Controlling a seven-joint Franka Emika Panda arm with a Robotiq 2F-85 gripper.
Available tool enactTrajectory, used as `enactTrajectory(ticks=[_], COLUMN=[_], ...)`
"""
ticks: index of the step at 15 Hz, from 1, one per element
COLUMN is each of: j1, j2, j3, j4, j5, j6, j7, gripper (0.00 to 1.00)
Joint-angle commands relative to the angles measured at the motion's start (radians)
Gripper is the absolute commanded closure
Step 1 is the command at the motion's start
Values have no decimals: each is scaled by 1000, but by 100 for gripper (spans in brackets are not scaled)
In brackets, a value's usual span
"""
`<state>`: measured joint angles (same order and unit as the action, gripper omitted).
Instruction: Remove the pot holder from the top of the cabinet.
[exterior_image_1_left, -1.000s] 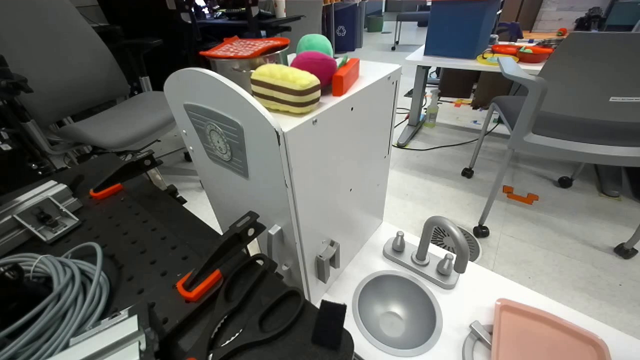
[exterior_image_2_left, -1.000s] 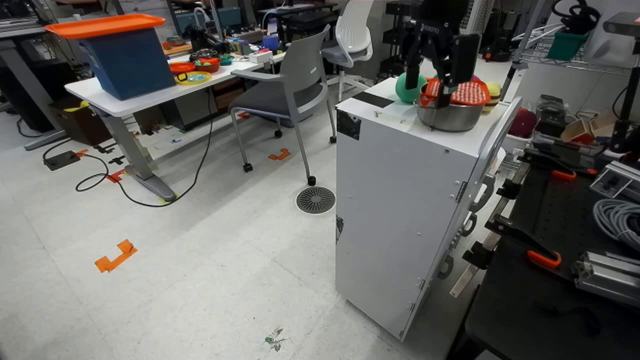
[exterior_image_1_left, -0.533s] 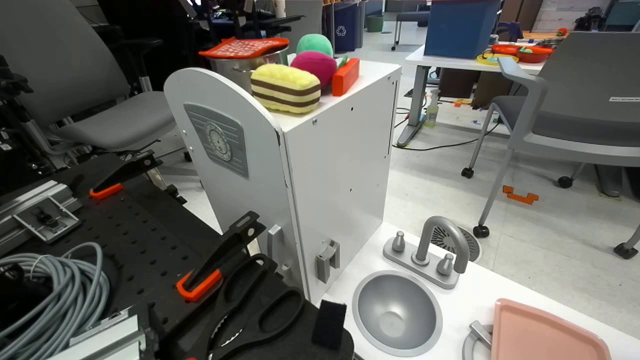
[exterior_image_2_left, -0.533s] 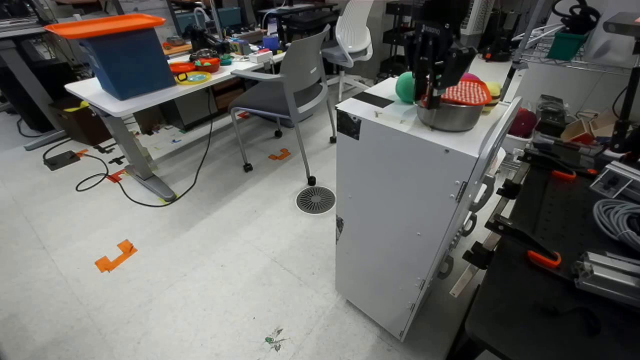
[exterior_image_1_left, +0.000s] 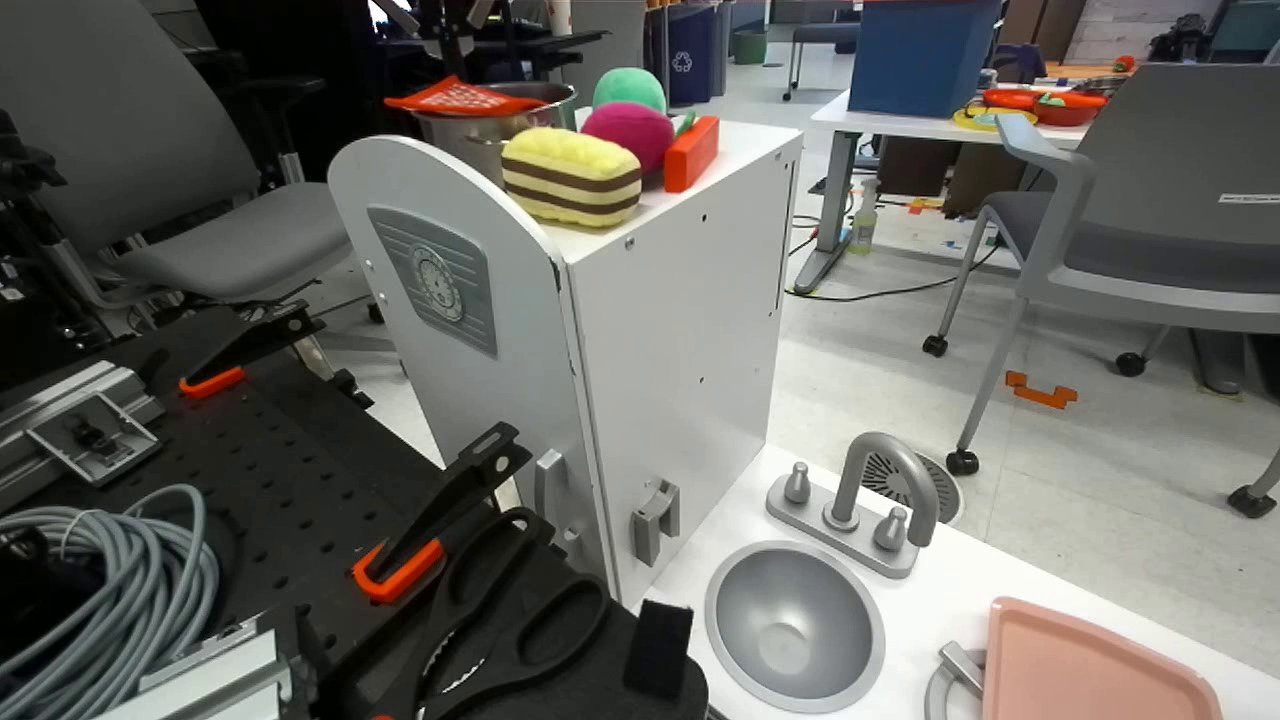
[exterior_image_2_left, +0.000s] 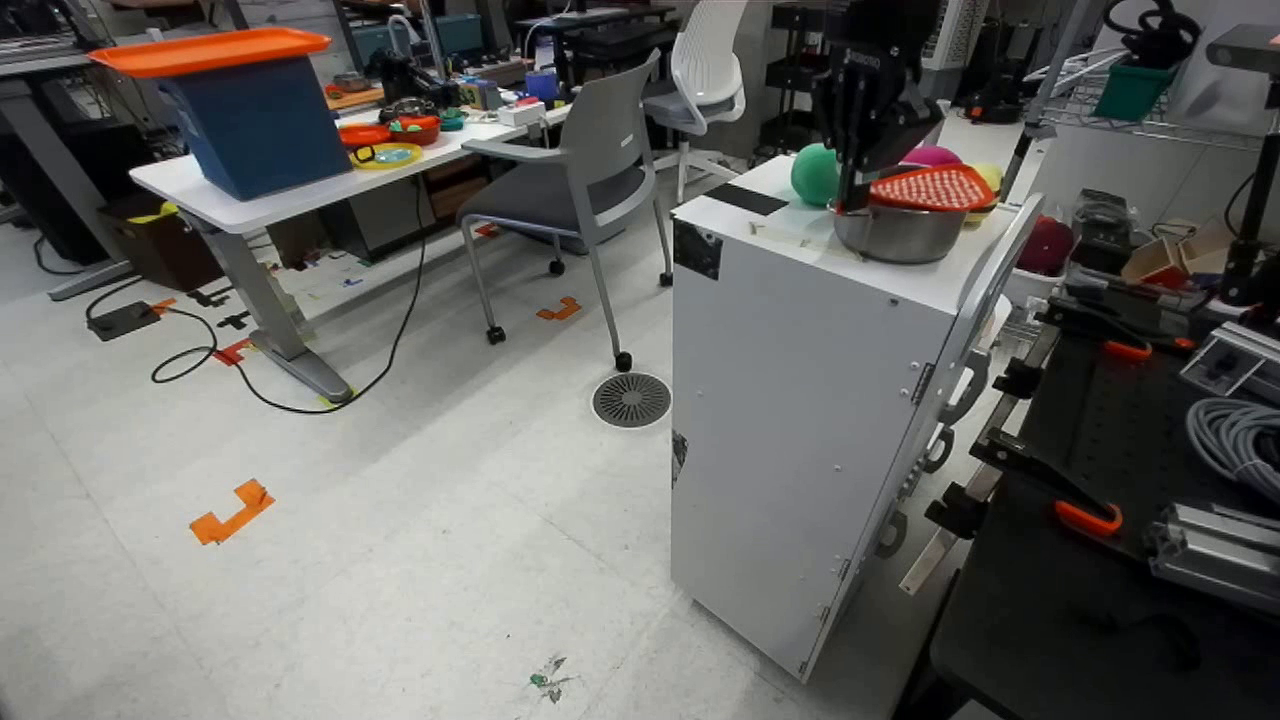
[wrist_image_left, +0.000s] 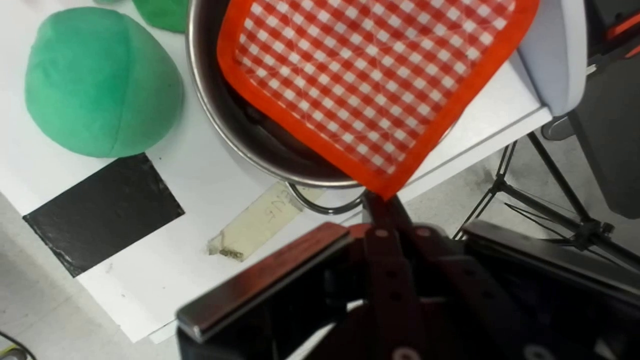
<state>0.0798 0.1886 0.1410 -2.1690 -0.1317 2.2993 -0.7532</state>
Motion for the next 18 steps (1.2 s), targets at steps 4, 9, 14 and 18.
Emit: enactTrajectory(ticks=[4,9,14,18], j1=[-8,-4,-6,-21], j2=[-53,-129,-203,-259], j3=[-2,-13,-37,-73], j4=[-37,-88,-131,-165], j5=[2,-8,-25,-51], j6=[47,112,136,153], j7=[1,36,126,287], gripper=[100,100,100,100])
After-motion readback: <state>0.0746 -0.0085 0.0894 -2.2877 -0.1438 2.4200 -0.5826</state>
